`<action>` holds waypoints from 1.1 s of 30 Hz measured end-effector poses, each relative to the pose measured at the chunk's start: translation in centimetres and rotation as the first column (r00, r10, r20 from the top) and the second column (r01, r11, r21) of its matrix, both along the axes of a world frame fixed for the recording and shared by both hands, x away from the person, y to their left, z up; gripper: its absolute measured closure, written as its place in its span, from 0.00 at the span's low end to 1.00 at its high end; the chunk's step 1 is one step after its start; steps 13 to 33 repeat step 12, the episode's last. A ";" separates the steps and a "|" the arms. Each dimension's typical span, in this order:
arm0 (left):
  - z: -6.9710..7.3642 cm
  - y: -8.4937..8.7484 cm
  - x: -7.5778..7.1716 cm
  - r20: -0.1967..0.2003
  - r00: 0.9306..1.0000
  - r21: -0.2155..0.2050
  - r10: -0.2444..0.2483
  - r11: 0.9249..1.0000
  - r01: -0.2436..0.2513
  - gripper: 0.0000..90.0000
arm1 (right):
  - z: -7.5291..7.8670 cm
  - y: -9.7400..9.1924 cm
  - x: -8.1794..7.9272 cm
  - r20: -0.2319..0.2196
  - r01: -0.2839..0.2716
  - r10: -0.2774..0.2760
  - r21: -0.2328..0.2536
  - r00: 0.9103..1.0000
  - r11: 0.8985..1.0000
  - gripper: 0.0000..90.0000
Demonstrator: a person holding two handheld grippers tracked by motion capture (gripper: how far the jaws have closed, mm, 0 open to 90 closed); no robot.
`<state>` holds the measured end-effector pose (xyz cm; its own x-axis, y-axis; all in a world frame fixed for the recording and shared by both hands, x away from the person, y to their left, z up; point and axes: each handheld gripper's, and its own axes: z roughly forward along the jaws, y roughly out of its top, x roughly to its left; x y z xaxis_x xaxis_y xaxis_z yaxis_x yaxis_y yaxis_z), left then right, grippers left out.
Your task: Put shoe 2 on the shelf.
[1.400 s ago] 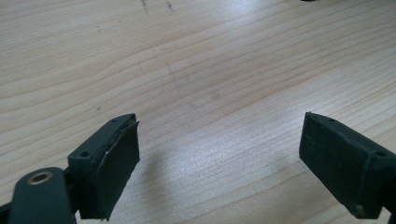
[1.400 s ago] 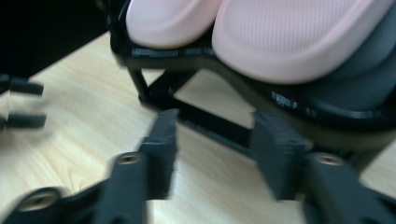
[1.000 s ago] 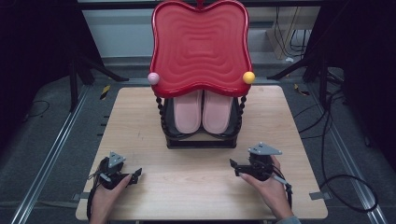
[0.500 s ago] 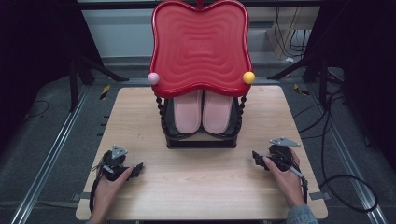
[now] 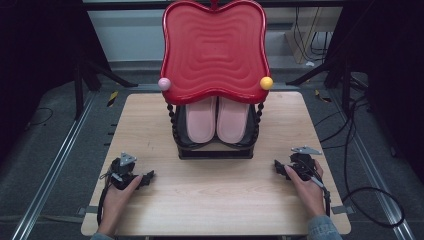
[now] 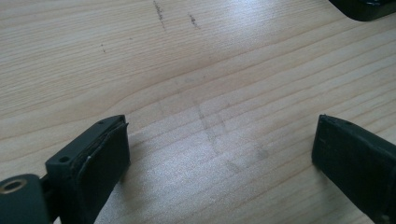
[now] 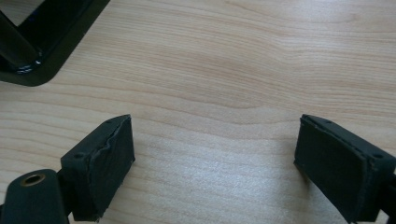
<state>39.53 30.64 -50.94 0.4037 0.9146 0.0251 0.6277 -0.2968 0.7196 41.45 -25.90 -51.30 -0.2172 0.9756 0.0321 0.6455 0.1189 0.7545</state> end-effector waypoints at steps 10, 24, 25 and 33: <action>0.0 0.0 -0.2 0.000 1.000 0.002 0.008 1.000 -0.008 0.04 | -0.1 0.3 0.2 -0.015 0.020 -0.020 -0.035 1.000 0.999 0.08; 0.0 0.0 -0.2 -0.001 1.000 0.002 0.009 1.000 -0.009 0.04 | -0.1 0.2 0.2 -0.017 0.024 -0.025 -0.037 1.000 0.999 0.07; 0.0 0.0 -0.2 -0.001 1.000 0.002 0.009 1.000 -0.009 0.04 | -0.1 0.2 0.2 -0.017 0.024 -0.025 -0.037 1.000 0.999 0.07; 0.0 0.0 -0.2 -0.001 1.000 0.002 0.009 1.000 -0.009 0.04 | -0.1 0.2 0.2 -0.017 0.024 -0.025 -0.037 1.000 0.999 0.07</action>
